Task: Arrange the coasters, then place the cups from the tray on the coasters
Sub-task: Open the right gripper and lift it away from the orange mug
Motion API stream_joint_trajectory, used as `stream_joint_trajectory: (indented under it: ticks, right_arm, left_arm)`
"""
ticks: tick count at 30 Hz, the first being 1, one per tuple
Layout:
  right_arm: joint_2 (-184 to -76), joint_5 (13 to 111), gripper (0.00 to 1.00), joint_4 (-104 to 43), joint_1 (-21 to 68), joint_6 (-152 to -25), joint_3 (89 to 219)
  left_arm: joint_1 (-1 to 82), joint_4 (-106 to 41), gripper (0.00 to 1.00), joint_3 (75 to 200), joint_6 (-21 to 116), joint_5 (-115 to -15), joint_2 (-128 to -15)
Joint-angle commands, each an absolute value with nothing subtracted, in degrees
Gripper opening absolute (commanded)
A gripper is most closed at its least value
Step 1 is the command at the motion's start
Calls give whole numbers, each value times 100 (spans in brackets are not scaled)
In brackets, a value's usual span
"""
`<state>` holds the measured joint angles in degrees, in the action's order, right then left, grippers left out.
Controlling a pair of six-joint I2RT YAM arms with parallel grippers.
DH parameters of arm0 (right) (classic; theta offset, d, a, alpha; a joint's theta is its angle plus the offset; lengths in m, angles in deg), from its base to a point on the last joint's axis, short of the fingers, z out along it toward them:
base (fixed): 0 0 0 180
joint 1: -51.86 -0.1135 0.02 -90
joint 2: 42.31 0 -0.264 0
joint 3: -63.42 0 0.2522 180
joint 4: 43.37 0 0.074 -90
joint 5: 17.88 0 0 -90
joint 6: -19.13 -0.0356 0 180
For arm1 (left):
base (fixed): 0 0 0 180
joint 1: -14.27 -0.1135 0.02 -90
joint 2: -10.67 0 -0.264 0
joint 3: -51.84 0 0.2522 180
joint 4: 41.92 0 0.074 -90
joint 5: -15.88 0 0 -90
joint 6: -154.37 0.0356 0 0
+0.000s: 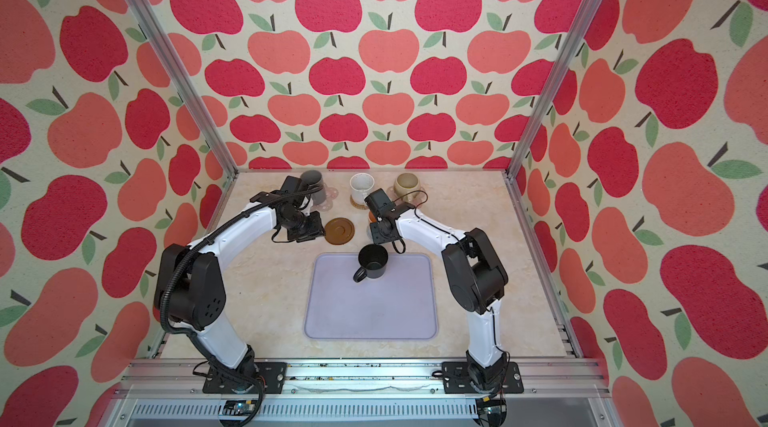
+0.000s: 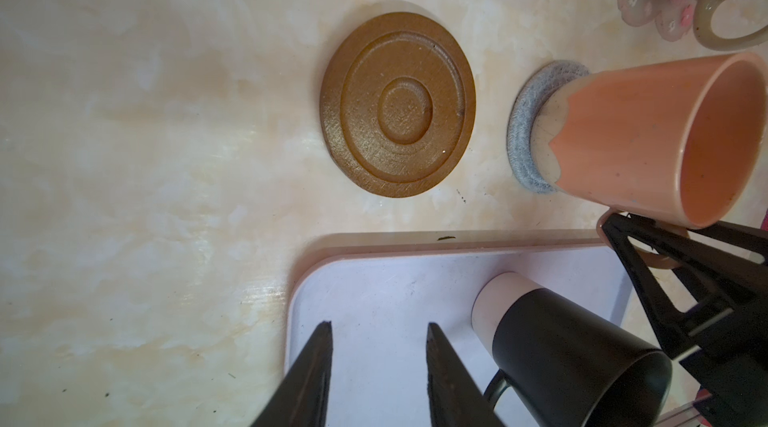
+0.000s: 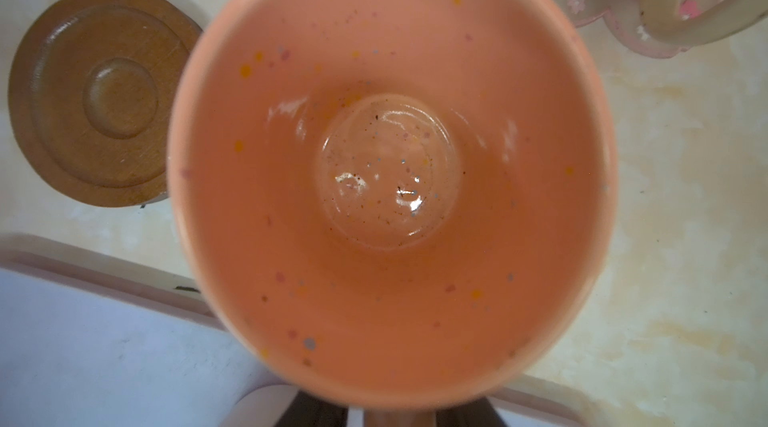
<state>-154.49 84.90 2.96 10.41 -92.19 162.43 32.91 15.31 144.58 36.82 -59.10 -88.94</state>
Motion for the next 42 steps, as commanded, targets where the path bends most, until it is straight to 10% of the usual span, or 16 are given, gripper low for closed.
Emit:
stream_joint_trajectory:
  ticks: [1, 42]
  right_arm:
    - [-15236, 8404, 33, 387, 1055, -9340, 16282]
    - [-11957, 9691, 47, 1147, 1193, -9416, 14618]
  left_arm:
    - [3317, 1605, 40, 14427, 3641, -5877, -8731]
    - [3608, 2162, 44, 13848, 4408, -6207, -6629]
